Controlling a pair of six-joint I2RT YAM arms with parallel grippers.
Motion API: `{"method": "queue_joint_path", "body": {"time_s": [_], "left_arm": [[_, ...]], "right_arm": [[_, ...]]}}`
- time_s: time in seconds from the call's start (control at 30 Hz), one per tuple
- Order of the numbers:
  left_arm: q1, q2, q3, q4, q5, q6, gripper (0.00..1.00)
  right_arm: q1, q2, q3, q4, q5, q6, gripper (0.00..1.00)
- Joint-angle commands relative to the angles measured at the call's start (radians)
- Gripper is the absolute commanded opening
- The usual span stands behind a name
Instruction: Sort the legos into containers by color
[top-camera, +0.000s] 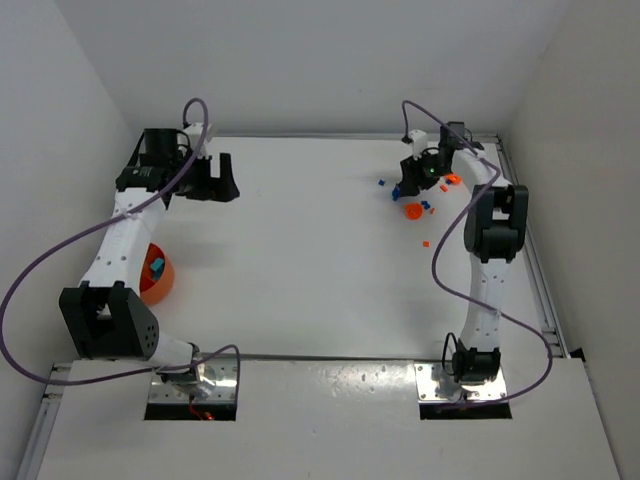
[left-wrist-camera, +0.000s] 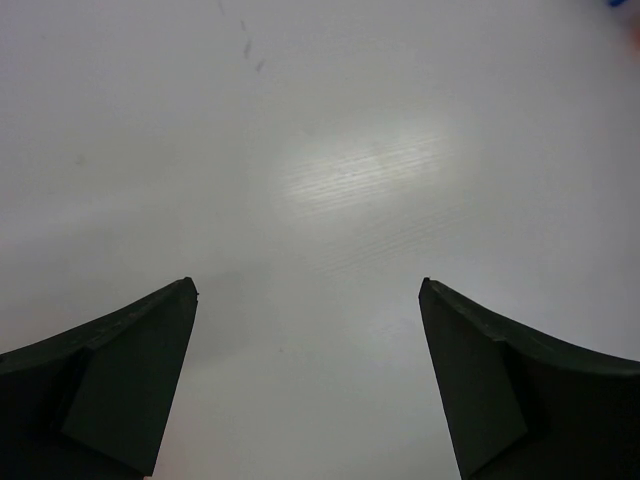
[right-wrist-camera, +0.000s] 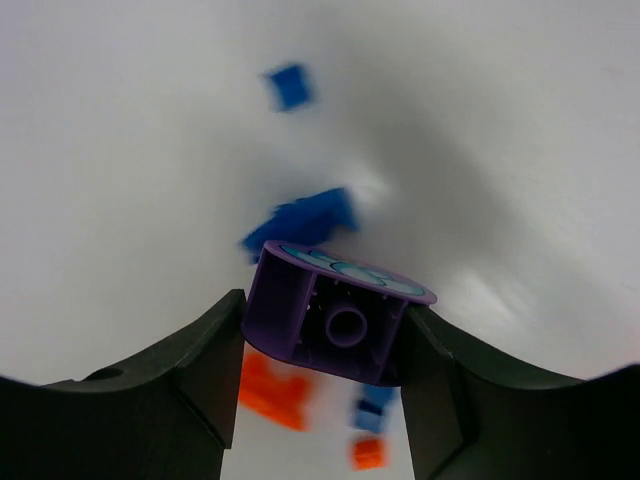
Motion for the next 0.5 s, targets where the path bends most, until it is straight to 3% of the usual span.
{"method": "queue_joint_path", "body": {"time_s": [0.0,0.13,0.3,0.47], "left_arm": [[0.077,-0.057,-0.073,0.065,0.327,-0.096,0.99],[0.106,-0.057,-0.135,0.154,0.569,-0.182,0.99],[0.106,-0.057,-0.147,0.174,0.606,-0.2,0.99],[0.106,-0.057,-0.217,0.284,0.749,-0.323,0.99]], "right_arm": [[0.09,-0.171,-0.055,-0.032,-0.267,-0.022,0.34],[0.191,-0.253,-0.083,-0.049,-0.382,0.012,0.33],[0.309,-0.313,-0.092,-0.07,-0.465,0.001,0.33],[0.412,-0.389,-0.165,0.115,-0.51,0.125,0.29]]}}
